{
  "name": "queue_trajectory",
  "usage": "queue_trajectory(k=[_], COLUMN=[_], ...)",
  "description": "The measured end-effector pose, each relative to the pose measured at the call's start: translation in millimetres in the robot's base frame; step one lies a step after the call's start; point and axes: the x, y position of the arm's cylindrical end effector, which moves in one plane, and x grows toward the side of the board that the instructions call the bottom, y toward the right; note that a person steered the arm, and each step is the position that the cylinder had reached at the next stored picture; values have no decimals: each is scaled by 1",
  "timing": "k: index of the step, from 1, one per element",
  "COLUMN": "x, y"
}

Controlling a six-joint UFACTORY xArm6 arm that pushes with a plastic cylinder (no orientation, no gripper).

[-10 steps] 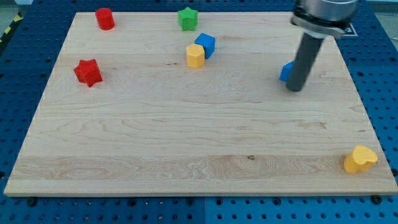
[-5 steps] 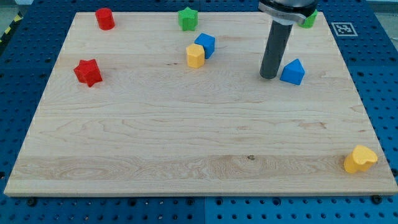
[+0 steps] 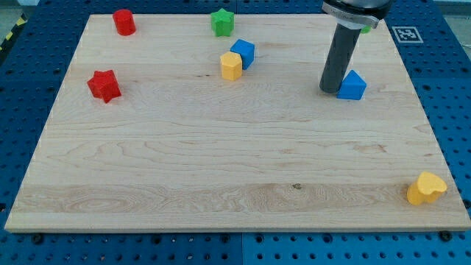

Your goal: Move the blue triangle to the center right

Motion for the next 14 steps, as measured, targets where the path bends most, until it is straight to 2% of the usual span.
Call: queue_trajectory(k=[6,10,13,14], x=[-11,-3,-2,18], y=[16,68,39,39])
